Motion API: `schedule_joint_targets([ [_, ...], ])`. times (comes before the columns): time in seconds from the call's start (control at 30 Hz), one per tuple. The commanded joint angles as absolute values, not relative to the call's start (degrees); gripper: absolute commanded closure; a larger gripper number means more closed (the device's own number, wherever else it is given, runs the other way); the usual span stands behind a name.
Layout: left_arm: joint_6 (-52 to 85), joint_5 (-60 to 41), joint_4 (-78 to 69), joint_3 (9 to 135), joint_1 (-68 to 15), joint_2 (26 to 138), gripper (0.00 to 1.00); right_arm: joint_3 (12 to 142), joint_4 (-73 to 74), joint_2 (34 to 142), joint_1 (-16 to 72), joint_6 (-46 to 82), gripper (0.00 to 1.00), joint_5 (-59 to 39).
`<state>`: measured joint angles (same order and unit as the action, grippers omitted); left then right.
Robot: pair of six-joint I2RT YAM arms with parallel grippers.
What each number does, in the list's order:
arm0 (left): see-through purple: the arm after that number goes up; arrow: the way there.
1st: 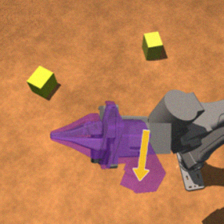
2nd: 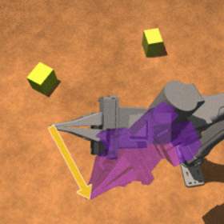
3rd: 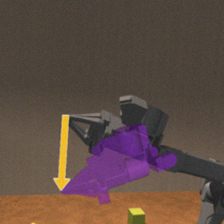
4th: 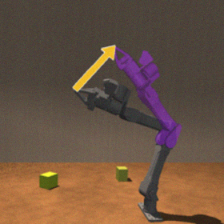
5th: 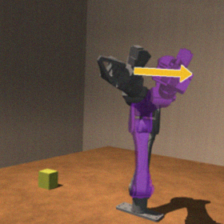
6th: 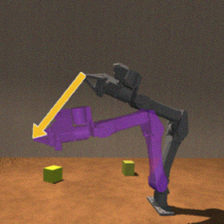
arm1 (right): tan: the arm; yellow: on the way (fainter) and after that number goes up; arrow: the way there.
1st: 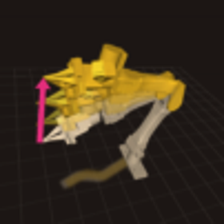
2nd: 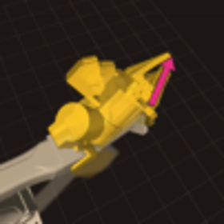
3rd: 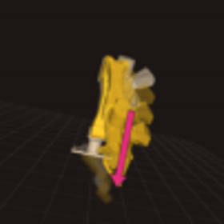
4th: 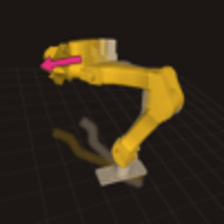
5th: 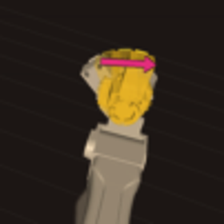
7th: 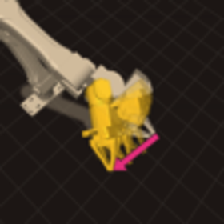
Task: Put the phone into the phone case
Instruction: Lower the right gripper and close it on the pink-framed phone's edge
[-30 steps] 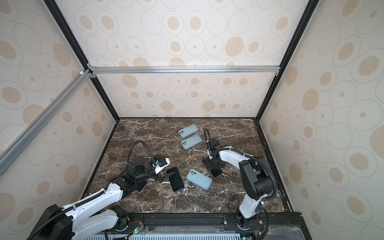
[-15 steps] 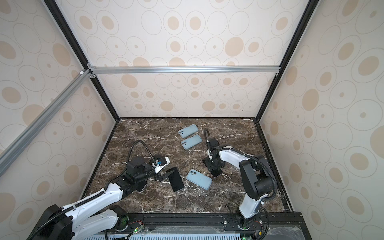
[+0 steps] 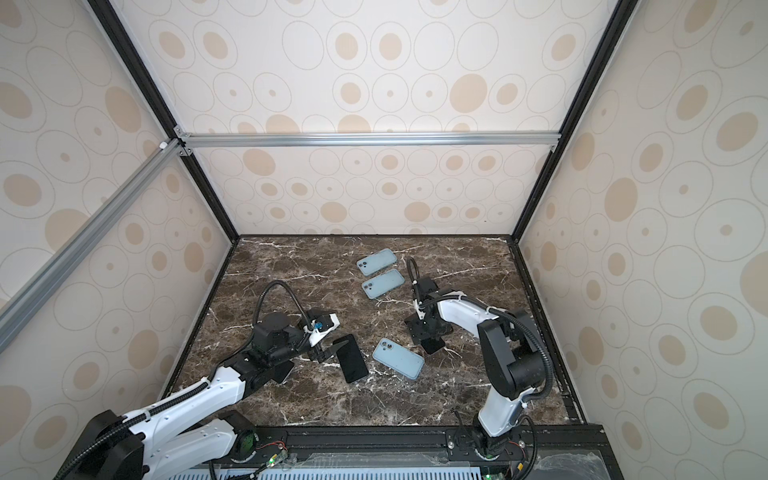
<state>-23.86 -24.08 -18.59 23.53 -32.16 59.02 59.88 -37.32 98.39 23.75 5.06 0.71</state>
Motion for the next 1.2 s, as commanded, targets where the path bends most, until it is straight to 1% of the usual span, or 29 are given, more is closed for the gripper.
schedule_joint_targets([
  [0.0, -25.47, -24.28, -18.52, 25.31, -32.53, 58.12, 0.13, 61.28, -39.80, 99.73, 24.17, 3.33, 0.12, 2.45],
  [0.17, -25.49, -24.34, -18.43, 25.32, -32.51, 58.16, 0.13, 61.47, -39.73, 101.26, 24.41, 2.76, 0.10, 2.20],
  [0.37, -25.49, -24.29, -18.50, 25.31, -32.47, 58.27, 0.13, 61.87, -39.73, 103.81, 24.94, 1.89, 0.12, 1.87],
  [0.57, -25.49, -24.17, -18.52, 25.29, -32.50, 58.11, 0.12, 62.06, -39.70, 105.12, 25.67, 2.07, 0.23, 1.56],
  [0.8, -25.12, -23.59, -18.73, 25.39, -32.46, 58.16, 0.13, 61.37, -38.38, 104.20, 25.77, 2.46, 0.37, 2.00],
  [0.93, -24.75, -22.72, -18.90, 25.53, -32.50, 57.85, 0.13, 60.84, -37.26, 102.30, 25.77, 2.38, 0.42, 2.20],
  [1.17, -19.39, -20.13, -19.27, 27.60, -32.50, 57.22, 0.10, 57.64, -32.81, 95.72, 25.80, 2.18, 0.46, 1.77],
])
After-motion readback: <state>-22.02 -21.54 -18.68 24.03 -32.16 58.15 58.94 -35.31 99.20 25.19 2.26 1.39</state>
